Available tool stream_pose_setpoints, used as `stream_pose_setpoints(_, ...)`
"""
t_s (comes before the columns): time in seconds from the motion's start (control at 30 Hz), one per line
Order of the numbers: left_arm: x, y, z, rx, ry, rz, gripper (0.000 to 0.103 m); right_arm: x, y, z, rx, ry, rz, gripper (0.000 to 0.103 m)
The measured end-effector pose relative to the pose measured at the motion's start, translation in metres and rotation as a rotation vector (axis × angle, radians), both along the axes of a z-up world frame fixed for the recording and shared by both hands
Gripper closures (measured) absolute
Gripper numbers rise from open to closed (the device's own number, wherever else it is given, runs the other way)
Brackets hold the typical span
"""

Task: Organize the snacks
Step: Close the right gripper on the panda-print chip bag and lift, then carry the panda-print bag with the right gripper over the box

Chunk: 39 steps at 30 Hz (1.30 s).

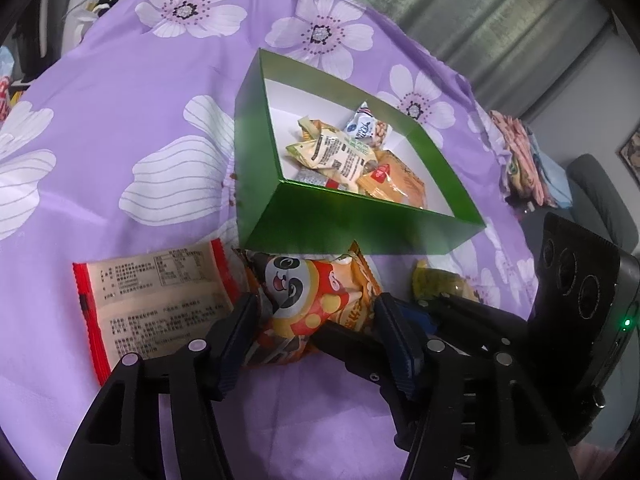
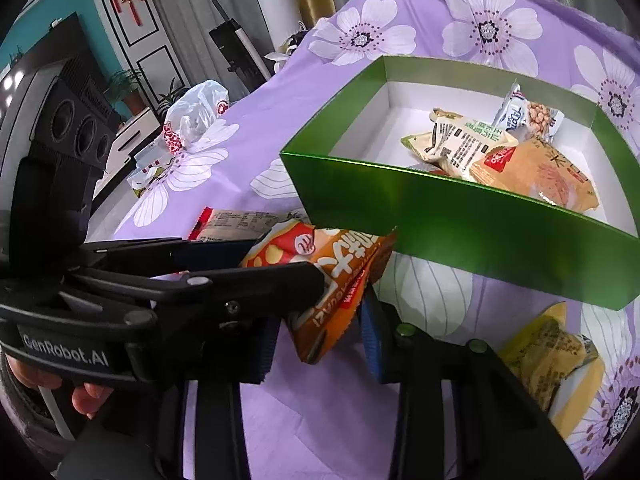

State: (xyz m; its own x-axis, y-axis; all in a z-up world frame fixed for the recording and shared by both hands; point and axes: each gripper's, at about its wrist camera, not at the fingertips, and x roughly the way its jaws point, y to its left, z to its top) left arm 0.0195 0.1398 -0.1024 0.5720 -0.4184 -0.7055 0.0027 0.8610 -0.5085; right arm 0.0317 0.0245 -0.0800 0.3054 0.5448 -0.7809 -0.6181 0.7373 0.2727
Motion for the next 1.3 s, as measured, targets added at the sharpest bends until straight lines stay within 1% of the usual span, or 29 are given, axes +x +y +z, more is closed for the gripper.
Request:
stream_pose_setpoints(0.1, -0.005, -0.003, 0.003, -0.006, -0.008, -0.004, 0.044, -0.004, -0.003, 0.002, 0.002, -0.003, -0.009, 0.067)
stream_pose_setpoints(0.2, -0.011, -0.01, 0.013, 0.009, -0.029, -0.013, 0.044, -0.009, -0.009, 0.008, 0.008, -0.017, -0.018, 0.067)
stream_pose_setpoints(0.43, -0.02, -0.024, 0.04, 0.046, -0.09, -0.026, 0.044, -0.022, -0.02, 0.033, 0.037, -0.08, -0.032, 0.067)
stream_pose_setpoints(0.73, -0.022, -0.038, 0.071, 0.088, -0.156, -0.041, 0.044, -0.027, -0.035, 0.059, 0.082, -0.139, -0.051, 0.067)
stream_pose_setpoints(1.03, -0.02, -0.05, 0.089, 0.116, -0.197, -0.057, 0.044, -0.031, -0.049, 0.075, 0.121, -0.183, -0.072, 0.067)
stream_pose_setpoints(1.3, -0.02, -0.063, 0.099, 0.135, -0.219, -0.071, 0.044, -0.031, -0.061, 0.084, 0.146, -0.21, -0.087, 0.067)
